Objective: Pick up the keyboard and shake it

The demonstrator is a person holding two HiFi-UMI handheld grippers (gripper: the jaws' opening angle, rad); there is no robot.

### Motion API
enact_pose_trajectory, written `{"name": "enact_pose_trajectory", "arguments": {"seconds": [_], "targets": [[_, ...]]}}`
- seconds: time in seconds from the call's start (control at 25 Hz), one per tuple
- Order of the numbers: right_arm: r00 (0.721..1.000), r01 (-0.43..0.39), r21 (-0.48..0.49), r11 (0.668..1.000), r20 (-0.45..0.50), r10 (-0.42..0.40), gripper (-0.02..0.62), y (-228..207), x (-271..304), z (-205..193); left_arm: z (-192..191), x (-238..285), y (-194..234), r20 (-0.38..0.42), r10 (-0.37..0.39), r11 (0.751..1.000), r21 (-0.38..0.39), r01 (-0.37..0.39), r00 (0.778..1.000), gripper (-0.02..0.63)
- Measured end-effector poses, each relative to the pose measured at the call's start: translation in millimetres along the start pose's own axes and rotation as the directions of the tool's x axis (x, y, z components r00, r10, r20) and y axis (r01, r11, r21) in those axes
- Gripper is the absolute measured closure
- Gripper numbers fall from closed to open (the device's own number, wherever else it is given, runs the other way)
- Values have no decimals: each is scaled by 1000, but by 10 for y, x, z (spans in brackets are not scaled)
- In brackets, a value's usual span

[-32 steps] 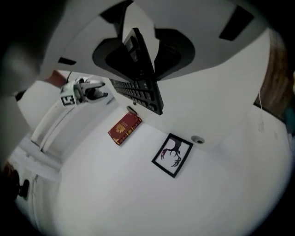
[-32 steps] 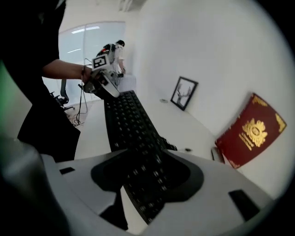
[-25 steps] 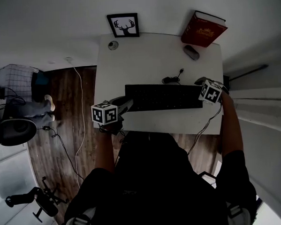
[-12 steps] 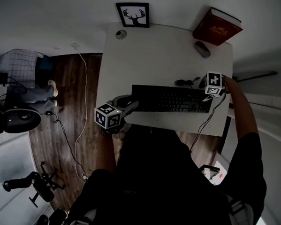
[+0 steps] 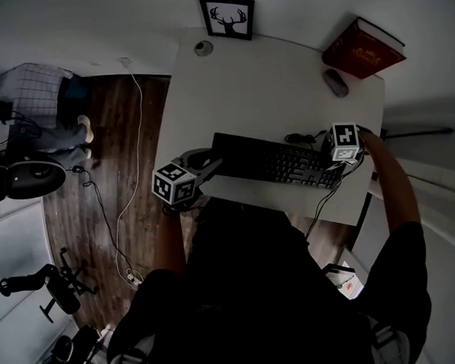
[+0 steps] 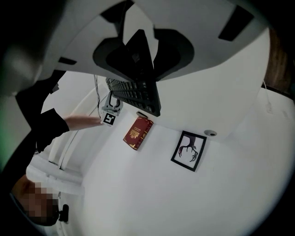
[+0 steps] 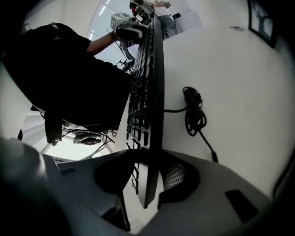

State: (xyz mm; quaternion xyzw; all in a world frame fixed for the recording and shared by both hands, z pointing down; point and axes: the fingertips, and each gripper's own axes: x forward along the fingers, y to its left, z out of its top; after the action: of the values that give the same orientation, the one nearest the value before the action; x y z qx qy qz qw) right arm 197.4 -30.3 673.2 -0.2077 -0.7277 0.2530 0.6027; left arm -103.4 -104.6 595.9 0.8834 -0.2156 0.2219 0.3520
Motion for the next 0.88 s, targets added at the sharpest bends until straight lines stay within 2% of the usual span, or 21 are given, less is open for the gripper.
{"name": "enact_pose_trajectory", "arguments": {"seconds": [0.08,0.16,0.28,0.4,0.48,0.52,0.6,0.64,0.68,0.76,0.8,0.88], "targets": [[997,71,-4,997,41,-71,426,-3,-125,57,-16,-8,86,-6,27,1000,4,-27,1000,483],[980,187,-22,982,70,-185,435,-19,-283,136,-13,-29,181,-4,61,998,21,-61,998,485],[927,373,-59,926,59,-369,437,-35,-521,195,122,-64,233,39,104,986,123,-108,994,482],[863,506,-61,861,42,-504,441,-28,-659,184,244,-57,219,79,107,953,275,-124,991,482],[817,576,-58,815,43,-575,447,-10,-687,201,182,-31,274,27,139,912,386,-139,990,483],[796,605,-58,794,45,-603,459,6,-680,225,116,-13,323,-32,186,871,468,-150,982,485],[762,648,-52,760,46,-646,484,34,-630,270,-29,19,415,-150,299,768,624,-144,943,497],[751,660,-42,750,44,-659,489,43,-600,275,-73,33,441,-181,332,738,661,-135,926,506],[745,667,-27,745,43,-665,491,52,-580,271,-89,46,452,-194,340,733,668,-129,920,506],[743,668,-2,744,38,-668,492,68,-568,258,-84,57,452,-205,327,747,654,-119,923,508],[746,666,4,746,33,-666,492,71,-566,256,-79,57,449,-213,330,744,658,-115,920,508],[754,656,7,755,21,-656,492,60,-572,260,-72,50,453,-239,367,713,692,-107,899,506]]}}
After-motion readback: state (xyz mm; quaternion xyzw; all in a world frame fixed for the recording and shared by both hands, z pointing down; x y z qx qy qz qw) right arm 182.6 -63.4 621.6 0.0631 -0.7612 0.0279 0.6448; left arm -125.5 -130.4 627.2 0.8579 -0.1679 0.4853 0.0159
